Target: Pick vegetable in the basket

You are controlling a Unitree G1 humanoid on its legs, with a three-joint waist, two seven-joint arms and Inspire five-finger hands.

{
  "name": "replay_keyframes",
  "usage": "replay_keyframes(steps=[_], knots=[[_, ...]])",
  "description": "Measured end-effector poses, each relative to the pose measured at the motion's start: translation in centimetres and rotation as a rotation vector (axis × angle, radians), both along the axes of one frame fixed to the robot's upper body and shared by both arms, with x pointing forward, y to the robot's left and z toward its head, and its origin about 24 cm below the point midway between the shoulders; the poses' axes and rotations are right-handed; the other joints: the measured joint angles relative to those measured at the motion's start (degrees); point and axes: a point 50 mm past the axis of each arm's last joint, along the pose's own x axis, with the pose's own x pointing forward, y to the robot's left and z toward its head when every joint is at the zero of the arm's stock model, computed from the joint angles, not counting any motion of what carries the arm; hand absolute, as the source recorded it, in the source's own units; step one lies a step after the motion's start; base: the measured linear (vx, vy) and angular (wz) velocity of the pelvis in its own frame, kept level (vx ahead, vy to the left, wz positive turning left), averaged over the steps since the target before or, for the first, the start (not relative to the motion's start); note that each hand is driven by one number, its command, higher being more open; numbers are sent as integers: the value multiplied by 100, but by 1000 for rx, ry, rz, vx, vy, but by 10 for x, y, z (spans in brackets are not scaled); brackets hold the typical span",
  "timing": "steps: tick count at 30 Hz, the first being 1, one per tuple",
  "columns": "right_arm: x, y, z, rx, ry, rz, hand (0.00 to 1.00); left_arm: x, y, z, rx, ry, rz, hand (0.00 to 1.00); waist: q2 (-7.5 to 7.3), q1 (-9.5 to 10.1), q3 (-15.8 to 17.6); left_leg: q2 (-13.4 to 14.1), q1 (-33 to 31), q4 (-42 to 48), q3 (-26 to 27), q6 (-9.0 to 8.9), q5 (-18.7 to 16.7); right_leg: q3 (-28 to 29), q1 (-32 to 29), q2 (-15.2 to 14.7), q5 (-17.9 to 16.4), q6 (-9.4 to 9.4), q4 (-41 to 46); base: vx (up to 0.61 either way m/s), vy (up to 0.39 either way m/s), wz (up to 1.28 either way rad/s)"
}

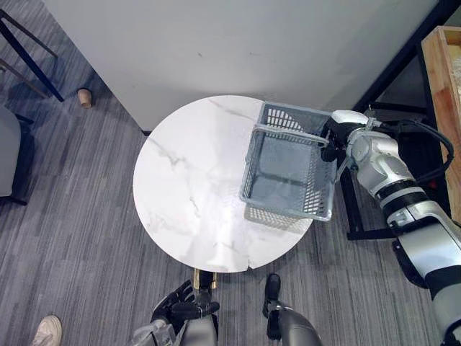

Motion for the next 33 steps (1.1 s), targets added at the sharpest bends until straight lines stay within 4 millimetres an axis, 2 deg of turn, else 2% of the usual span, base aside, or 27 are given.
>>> replay_keyframes(steps=[2, 4, 8, 11, 12, 13, 15, 16, 17, 19, 21, 25, 28, 33], knots=[[0, 1, -4, 2, 29, 21, 0, 1, 0, 1, 1, -4, -4, 100, -1, 2, 0, 7, 20, -18, 11, 57, -37, 5, 13, 8, -6, 4, 0, 0, 0, 0], [-1, 1, -17, 77, 78, 56, 0, 1, 0, 0, 1, -1, -8, 100, -6, 14, -3, 7, 90, -20, 70, 84, -56, 35, 70, 9, -12, 13, -4, 10, 2, -5], [-7, 0, -45, 308, 136, 100, 0, 0, 0, 0, 0, 5, -8, 100, -30, -14, -19, -1, 390, -20, 304, 91, -70, 173, 309, 14, -11, 19, -51, 19, 10, -15], [-26, -4, -84, 593, 131, 118, 0, -1, -3, -2, -9, 16, -5, 100, -158, -152, -183, -3, 556, -15, 555, 36, -69, 247, 466, 10, -18, 42, -153, 29, 19, -10], [-30, -3, -92, 636, 135, 121, 0, -2, -4, -3, -10, 21, -3, 100, -195, -176, -230, -7, 588, -13, 601, 36, -69, 278, 492, 11, -12, 49, -182, 83, 28, -23], [-47, 1, -122, 745, 169, 120, 0, -9, -4, -6, -14, 43, 6, 100, -300, -311, -498, -18, 621, -9, 709, 14, -88, 358, 530, 9, 6, 75, -275, 74, 24, -27], [-62, 0, -142, 803, 195, 110, 0, -12, -5, -8, -15, 53, 19, 100, -382, -357, -648, -28, 695, 7, 821, -5, -107, 464, 566, 9, 12, 83, -314, 90, 27, -28], [-78, 0, -160, 863, 208, 94, 0, -16, -6, -10, -17, 64, 33, 100, -420, -444, -733, -31, 824, 8, 899, -31, -144, 513, 706, 8, 24, 100, -398, 115, 48, -28], [-96, -1, -178, 915, 225, 69, 0, -23, -7, -13, -14, 87, 45, 100, -444, -574, -882, -30, 938, 8, 965, -44, -192, 568, 816, 8, 27, 104, -471, 67, 34, -27], [-123, -4, -198, 962, 244, 30, 0, -34, -7, -17, -9, 117, 62, 100, -473, -678, -1117, -29, 1045, 3, 1121, -73, -237, 687, 893, 14, 25, 106, -541, 68, 35, -34], [-156, -12, -220, 1000, 270, -26, 0, -51, -8, -24, -7, 169, 95, 100, -424, -929, -1415, -5, 1202, -20, 1301, -81, -332, 820, 993, 56, 20, 113, -607, 81, 24, -38], [-192, -34, -239, 1051, 260, -175, 0, -70, -15, -34, -33, 241, 134, 100, -342, -1183, -1649, 44, 1472, -22, 1571, -101, -473, 1054, 1121, 137, 7, 146, -632, -16, 14, -33], [-206, -42, -246, 1060, 260, -236, 0, -79, -18, -37, -45, 271, 153, 100, -304, -1288, -1722, 60, 1576, -22, 1753, -93, -502, 1219, 1127, 179, 42, 194, -631, -56, 18, -31], [-222, -43, -256, 1104, 282, -286, 0, -95, -18, -42, -41, 325, 187, 100, -222, -1476, -1794, 60, 1685, -22, 1879, -87, -544, 1325, 1221, 193, 71, 235, -671, -57, 18, -12]])
